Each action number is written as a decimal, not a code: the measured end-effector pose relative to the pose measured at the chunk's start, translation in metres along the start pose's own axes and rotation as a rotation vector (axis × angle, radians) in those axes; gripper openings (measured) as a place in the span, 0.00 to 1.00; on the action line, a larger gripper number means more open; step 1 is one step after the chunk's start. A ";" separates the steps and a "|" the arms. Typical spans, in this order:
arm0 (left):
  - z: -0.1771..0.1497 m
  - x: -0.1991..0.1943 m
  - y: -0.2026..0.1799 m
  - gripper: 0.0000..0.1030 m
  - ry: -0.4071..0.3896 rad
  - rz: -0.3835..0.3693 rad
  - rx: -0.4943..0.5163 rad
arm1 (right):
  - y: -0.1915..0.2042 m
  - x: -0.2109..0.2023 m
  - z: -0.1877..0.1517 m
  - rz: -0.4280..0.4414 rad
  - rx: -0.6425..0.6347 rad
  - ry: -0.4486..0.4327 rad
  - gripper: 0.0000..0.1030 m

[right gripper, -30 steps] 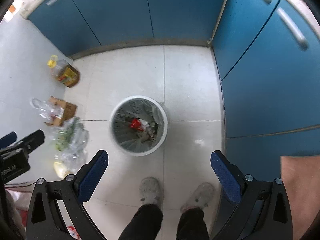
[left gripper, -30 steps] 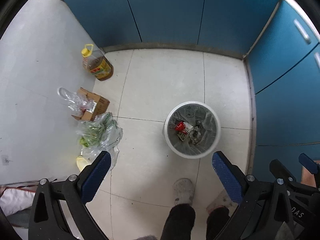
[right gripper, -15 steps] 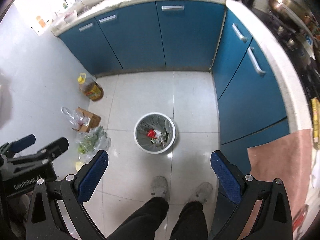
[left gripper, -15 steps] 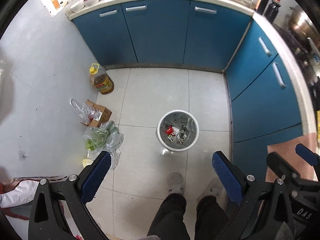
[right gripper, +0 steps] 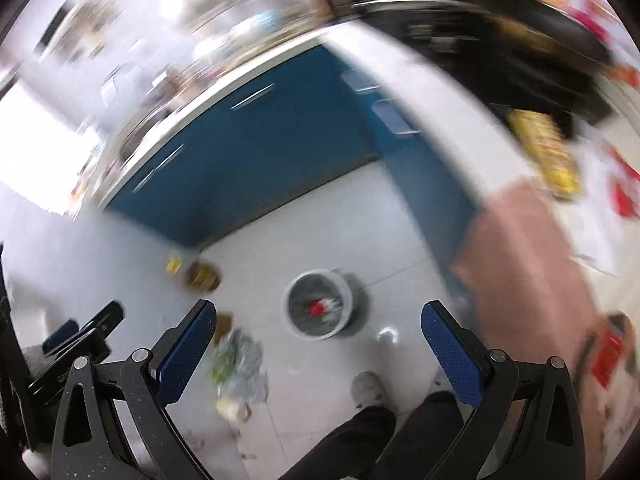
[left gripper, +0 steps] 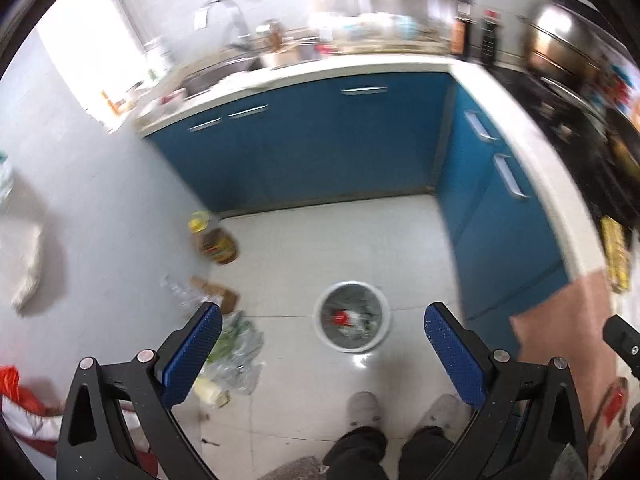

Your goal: Collect trash

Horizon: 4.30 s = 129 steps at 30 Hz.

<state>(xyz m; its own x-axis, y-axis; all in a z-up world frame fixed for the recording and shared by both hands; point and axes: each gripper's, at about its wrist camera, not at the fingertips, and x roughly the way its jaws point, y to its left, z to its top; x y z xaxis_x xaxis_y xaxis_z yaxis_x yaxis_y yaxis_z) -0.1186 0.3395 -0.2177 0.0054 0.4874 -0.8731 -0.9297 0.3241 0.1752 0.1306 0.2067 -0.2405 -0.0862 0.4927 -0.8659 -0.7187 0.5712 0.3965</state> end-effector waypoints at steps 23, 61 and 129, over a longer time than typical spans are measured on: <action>-0.027 0.027 -0.337 1.00 0.142 -0.093 0.526 | -0.331 -0.004 -0.076 -0.524 0.566 0.083 0.54; 0.068 0.046 -0.405 0.53 0.204 -0.251 0.428 | -0.374 -0.053 0.077 -0.316 0.485 -0.205 0.17; -0.108 0.335 0.111 1.00 0.355 0.060 -0.294 | 0.099 0.451 -0.091 -0.151 -0.574 0.357 1.00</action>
<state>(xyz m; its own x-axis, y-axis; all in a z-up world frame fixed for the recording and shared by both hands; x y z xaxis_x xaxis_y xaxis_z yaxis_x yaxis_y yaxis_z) -0.2597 0.4511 -0.5401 -0.1301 0.1741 -0.9761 -0.9898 0.0355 0.1382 -0.0422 0.4260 -0.6199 -0.1076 0.1329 -0.9853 -0.9836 0.1298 0.1250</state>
